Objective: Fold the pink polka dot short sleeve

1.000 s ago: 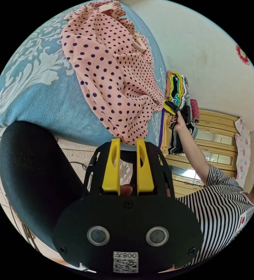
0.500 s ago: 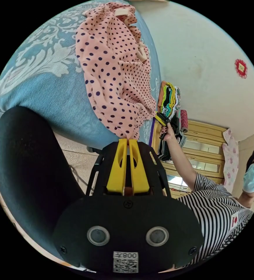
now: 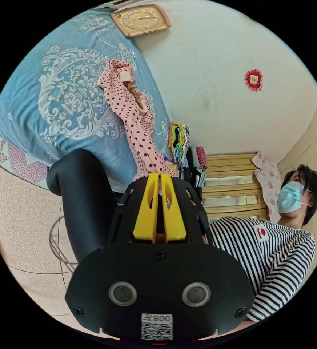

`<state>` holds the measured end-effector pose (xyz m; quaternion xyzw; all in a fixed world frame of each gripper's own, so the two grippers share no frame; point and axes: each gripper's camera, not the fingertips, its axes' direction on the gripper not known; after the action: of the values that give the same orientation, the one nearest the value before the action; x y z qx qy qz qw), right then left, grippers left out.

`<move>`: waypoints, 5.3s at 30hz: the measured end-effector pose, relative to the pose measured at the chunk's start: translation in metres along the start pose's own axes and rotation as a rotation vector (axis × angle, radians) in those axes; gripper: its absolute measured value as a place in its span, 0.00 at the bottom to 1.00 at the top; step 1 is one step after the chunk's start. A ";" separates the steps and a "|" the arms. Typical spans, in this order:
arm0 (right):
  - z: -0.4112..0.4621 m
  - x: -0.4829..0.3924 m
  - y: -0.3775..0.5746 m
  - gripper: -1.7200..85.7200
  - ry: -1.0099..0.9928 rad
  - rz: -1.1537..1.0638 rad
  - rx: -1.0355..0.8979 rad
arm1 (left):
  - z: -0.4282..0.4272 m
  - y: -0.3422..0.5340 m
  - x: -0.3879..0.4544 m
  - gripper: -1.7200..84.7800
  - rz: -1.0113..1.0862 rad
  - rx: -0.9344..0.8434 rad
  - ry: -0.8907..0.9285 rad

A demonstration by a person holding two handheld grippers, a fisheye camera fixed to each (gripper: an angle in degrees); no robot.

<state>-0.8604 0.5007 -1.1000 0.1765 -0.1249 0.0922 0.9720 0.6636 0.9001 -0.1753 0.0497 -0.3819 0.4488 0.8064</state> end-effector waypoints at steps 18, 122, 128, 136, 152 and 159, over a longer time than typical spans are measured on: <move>0.047 -0.037 0.066 0.02 0.010 0.065 -0.337 | -0.105 0.013 -0.036 0.03 -0.114 0.093 -0.058; 0.303 -0.027 -0.524 0.08 0.826 -0.350 -0.072 | 0.296 -0.703 0.025 0.04 0.319 -0.120 -0.765; 0.347 -0.014 -0.541 0.03 0.878 -0.353 -0.086 | 0.295 -0.720 0.052 0.03 0.376 -0.045 -0.704; 0.322 -0.033 -0.549 0.02 0.781 -0.397 0.058 | 0.282 -0.749 0.081 0.03 0.413 0.106 -0.661; 0.362 -0.010 -0.476 0.03 0.694 -0.407 0.032 | 0.322 -0.731 0.074 0.06 0.382 0.123 -0.540; 0.396 0.036 -0.443 0.02 0.672 -0.287 -0.044 | 0.371 -0.735 0.083 0.06 0.386 0.029 -0.527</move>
<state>-0.8110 -0.0470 -0.8728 0.1311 0.2253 0.0051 0.9654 1.0373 0.3647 0.3334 0.1022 -0.5737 0.5705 0.5788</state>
